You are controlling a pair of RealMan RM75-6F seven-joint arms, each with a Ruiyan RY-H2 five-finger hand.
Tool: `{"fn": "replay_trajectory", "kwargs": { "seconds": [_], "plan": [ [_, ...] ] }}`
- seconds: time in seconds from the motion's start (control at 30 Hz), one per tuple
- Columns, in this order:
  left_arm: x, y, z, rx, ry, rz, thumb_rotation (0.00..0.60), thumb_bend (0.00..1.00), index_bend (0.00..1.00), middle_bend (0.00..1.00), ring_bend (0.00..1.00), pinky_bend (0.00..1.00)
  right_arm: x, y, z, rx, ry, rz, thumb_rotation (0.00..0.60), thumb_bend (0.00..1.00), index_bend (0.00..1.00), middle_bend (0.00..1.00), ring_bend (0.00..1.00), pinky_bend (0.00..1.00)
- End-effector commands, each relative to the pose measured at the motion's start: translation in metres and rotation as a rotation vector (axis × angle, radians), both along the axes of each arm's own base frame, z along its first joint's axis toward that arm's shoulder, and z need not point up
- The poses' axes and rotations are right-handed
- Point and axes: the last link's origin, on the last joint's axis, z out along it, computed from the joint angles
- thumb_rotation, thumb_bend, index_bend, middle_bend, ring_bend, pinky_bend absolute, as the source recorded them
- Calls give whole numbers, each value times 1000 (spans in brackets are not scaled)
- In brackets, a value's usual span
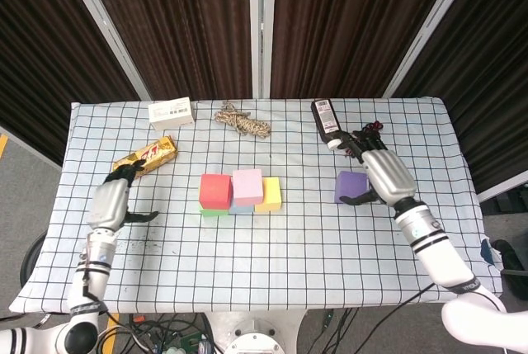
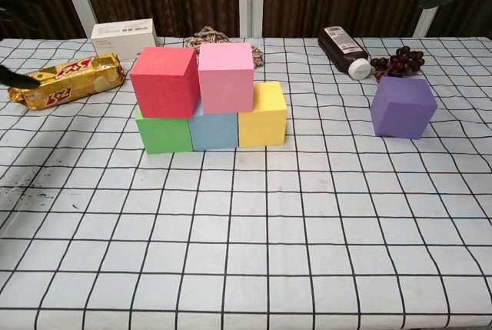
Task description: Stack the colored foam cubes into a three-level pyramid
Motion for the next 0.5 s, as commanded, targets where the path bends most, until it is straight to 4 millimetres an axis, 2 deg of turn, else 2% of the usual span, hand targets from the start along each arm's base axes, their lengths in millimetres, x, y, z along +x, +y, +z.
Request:
{"fn": "replay_trajectory", "kwargs": {
  "seconds": [0.03,0.23,0.43,0.5],
  "plan": [
    [-35,-9,14,49,-5,4,600,56,117,171,66,133,45,-9,-37,97,-1,51,600,0,0,209,13,0],
    [-87,-15,27,54,6,-117,600,1,117,121,6,100,103,-18,-93,129,57,111,600,0,0,127,0,0],
    [-117,-34,39,37,12,-147,600,0,117,118,3,100,147,-13,-132,133,124,159,600,0,0,98,0,0],
    [-122,-39,42,35,13,-148,600,0,117,119,2,99,155,-13,-141,131,141,161,600,0,0,97,0,0]
  ]
}}
